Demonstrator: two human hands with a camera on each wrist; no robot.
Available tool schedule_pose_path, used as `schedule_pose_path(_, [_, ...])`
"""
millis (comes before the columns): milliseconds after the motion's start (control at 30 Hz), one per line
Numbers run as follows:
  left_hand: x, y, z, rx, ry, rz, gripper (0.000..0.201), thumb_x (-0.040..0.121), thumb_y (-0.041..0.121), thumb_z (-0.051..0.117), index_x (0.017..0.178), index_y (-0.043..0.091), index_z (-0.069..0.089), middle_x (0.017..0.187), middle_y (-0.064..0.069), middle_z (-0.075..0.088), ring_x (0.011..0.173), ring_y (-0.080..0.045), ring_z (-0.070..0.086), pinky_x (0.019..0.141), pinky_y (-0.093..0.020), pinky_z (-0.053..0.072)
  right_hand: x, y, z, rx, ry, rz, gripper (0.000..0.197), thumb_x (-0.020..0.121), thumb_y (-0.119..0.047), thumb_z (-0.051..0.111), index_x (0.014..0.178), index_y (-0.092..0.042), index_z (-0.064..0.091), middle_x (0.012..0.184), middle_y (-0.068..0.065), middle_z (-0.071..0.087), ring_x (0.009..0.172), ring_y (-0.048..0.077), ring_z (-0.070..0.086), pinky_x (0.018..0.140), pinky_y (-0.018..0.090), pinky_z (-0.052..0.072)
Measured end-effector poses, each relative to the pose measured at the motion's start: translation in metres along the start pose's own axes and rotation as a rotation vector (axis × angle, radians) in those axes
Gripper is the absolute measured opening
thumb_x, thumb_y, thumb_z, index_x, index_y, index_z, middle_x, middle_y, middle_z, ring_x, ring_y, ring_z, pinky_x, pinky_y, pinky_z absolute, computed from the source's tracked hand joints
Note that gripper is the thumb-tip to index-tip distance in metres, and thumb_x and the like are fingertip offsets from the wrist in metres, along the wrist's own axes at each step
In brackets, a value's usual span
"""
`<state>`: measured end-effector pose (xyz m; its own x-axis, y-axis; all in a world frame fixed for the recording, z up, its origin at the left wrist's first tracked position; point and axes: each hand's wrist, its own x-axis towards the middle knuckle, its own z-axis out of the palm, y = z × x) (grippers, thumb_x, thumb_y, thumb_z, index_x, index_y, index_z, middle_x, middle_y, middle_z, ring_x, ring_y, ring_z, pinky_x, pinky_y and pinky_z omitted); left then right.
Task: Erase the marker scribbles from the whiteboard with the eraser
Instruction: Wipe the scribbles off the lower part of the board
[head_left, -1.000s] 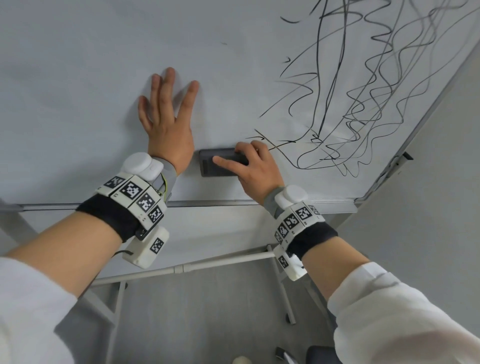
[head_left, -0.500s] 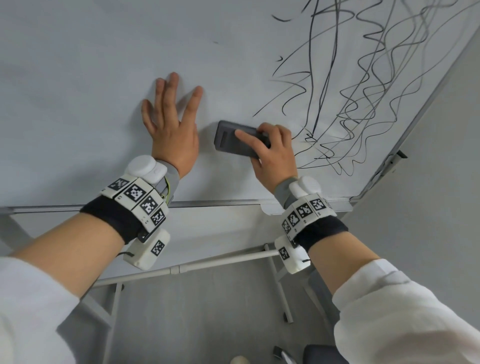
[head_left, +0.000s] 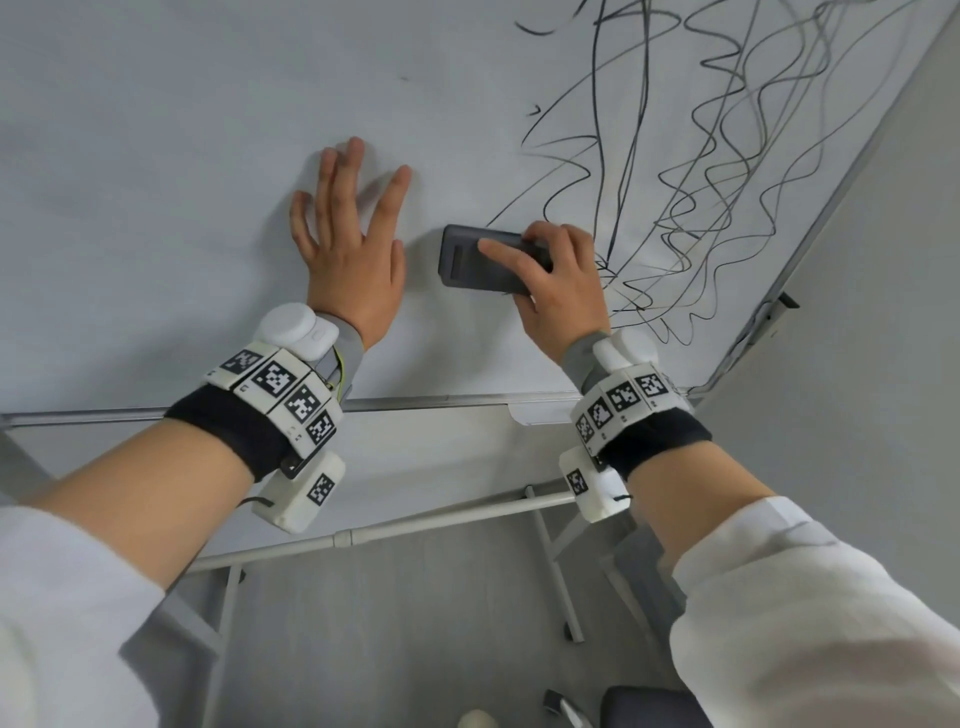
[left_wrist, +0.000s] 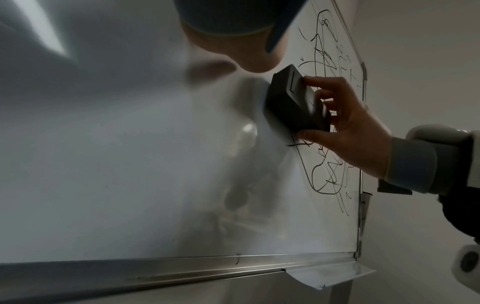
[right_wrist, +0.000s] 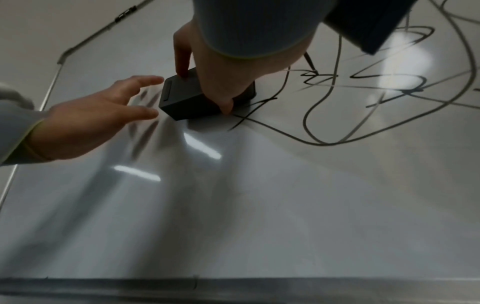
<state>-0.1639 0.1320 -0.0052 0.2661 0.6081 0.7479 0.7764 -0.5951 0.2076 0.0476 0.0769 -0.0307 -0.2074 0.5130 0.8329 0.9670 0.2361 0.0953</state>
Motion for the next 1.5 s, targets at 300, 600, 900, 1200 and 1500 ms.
schedule_pose_path(300, [0.001,0.014,0.007,0.016,0.002,-0.015,0.061,0.084,0.011,0.044,0.142,0.027,0.032,0.152,-0.018,0.014,0.141,-0.036,0.008,0.109,-0.056,0.006,-0.038,-0.001,0.005,0.003,-0.052,-0.039,0.069,0.070,0.008,0.061,0.123,-0.033,0.046,0.115,0.004,0.037,0.099,0.031,0.036,0.085,0.039,0.042])
schedule_pose_path(600, [0.003,0.017,0.009,0.009,-0.008,-0.026,0.060,0.084,0.011,0.045,0.142,0.023,0.032,0.152,-0.020,0.013,0.141,-0.036,0.007,0.110,-0.055,0.005,-0.003,0.022,-0.014,0.023,0.067,0.119,0.063,0.074,0.002,0.061,0.125,-0.032,0.047,0.119,0.004,0.037,0.104,0.030,0.035,0.088,0.040,0.043])
schedule_pose_path(900, [0.004,0.020,0.011,0.014,-0.004,-0.038,0.060,0.084,0.011,0.045,0.141,0.023,0.032,0.152,-0.019,0.013,0.141,-0.036,0.007,0.109,-0.054,0.005,-0.061,0.018,0.004,0.022,-0.113,-0.052,0.079,0.063,0.016,0.063,0.122,-0.035,0.048,0.113,0.004,0.040,0.096,0.030,0.037,0.074,0.038,0.049])
schedule_pose_path(1200, [0.007,0.034,0.014,0.011,0.027,-0.025,0.059,0.084,0.011,0.046,0.141,0.024,0.034,0.152,-0.018,0.015,0.141,-0.033,0.009,0.110,-0.053,0.007,0.004,0.040,-0.026,0.046,0.078,0.080,0.069,0.070,0.004,0.067,0.125,-0.033,0.047,0.117,0.006,0.039,0.104,0.029,0.034,0.087,0.038,0.043])
schedule_pose_path(1500, [0.014,0.037,0.014,0.051,0.060,-0.041,0.055,0.083,0.014,0.043,0.136,0.028,0.038,0.151,-0.012,0.021,0.139,-0.031,0.013,0.106,-0.053,0.014,-0.028,0.031,-0.011,0.032,-0.047,-0.058,0.066,0.072,0.006,0.059,0.123,-0.034,0.048,0.113,0.006,0.042,0.098,0.031,0.037,0.081,0.040,0.045])
